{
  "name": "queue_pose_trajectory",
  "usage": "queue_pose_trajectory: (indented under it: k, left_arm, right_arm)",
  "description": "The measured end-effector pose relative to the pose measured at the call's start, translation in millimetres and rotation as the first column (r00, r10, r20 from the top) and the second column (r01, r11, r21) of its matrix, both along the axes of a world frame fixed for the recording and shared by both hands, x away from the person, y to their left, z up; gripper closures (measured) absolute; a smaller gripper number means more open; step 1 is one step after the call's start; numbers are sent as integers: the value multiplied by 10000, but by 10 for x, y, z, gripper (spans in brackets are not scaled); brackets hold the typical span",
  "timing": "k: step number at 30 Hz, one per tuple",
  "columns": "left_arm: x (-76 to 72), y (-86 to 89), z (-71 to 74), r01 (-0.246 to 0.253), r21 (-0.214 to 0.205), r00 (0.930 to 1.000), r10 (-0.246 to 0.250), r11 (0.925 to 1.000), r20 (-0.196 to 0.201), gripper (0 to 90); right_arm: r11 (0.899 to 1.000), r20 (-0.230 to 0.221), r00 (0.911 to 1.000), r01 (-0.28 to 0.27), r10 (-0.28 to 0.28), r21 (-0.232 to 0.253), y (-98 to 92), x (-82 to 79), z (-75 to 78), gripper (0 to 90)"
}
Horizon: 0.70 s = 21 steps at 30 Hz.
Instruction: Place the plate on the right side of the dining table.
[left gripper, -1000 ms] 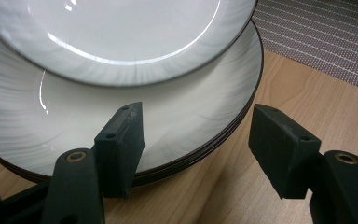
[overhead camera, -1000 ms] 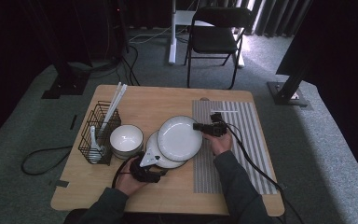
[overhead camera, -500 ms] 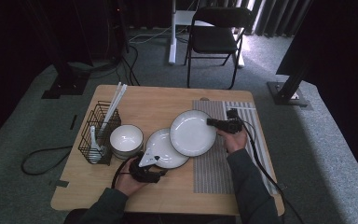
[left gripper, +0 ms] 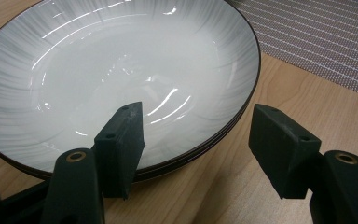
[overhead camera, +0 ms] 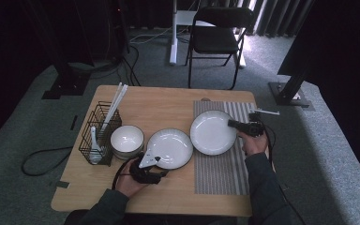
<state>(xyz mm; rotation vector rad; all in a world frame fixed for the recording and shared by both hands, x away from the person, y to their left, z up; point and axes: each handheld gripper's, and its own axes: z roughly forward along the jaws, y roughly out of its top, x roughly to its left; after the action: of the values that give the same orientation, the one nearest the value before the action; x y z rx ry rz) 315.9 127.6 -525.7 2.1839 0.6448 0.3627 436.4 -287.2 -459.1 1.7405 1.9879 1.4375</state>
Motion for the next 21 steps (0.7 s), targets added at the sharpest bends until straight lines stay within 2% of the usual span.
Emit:
queue_pose_trajectory:
  k: [6, 11, 21]
  left_arm:
    - [1, 2, -1, 2, -38, 10000, -2, 10000, -5, 363]
    - [1, 3, -2, -1, -49, 10000, 1, 10000, -11, 363]
    - [3, 5, -5, 3, -102, 10000, -3, 9999, -20, 363]
  right_arm:
    - [9987, -315, 9982, 504, -502, 77, -234, -28, -121, 834]
    - [9965, -459, 9955, 828, -830, -69, -366, -65, -216, 834]
    - [9941, -637, 9921, 1078, -1081, -90, -503, -124, -321, 833]
